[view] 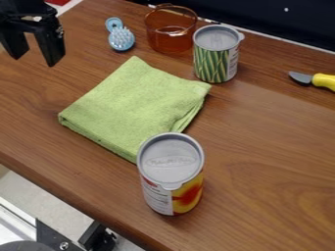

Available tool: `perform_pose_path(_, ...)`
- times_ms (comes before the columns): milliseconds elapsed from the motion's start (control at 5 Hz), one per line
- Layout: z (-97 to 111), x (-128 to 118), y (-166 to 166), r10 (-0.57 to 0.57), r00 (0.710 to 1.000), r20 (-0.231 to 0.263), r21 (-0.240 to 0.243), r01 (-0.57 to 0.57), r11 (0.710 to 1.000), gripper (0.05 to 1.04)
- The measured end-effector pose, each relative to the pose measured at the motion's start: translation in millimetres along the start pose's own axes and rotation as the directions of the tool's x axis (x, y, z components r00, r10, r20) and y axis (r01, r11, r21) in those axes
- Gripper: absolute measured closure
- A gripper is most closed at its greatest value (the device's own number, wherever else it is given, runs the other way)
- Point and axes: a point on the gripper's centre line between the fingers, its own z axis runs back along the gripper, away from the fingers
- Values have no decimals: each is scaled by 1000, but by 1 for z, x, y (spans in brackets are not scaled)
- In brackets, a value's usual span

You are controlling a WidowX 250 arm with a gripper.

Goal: Move the metalic can to the right side of table

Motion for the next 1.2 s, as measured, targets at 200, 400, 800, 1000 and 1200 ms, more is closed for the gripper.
perform_pose_path(200,-7,-2,-2,17,1000,-23,-19,-18,1000,86)
perform_pose_path(400,-8,3,-14,175,984,-33,-46,-177,983,86)
perform_pose_path(800,-8,18,-49,409,911,-43,-20,-410,912,86)
perform_pose_path(1000,-9,41,-71,522,852,-35,19,-522,853,86)
perform_pose_path(1200,-3,60,-88,635,772,22,-8,-635,772,86)
